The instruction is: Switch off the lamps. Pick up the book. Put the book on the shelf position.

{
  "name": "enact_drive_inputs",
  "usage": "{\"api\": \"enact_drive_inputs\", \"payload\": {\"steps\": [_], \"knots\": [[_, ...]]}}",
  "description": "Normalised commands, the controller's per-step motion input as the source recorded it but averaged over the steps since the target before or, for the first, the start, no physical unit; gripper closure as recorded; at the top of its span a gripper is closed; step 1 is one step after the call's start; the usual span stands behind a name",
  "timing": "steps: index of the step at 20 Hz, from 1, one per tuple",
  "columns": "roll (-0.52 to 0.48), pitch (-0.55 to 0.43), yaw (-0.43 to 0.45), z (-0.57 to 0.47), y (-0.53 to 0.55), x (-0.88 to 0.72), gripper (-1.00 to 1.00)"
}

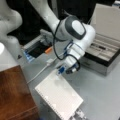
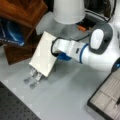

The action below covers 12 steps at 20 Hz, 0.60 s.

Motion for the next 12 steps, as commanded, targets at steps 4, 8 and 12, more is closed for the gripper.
{"api": "enact_drive_inputs", "payload": {"steps": [4,8,12], "knots": [[-0.255,0.052,-0.054,-0.09,0.08,0.22,1.00],[-0.253,0.051,-0.035,-0.09,0.07,0.23,1.00],[-0.249,0.048,-0.025,-0.09,0.07,0.25,1.00]]}}
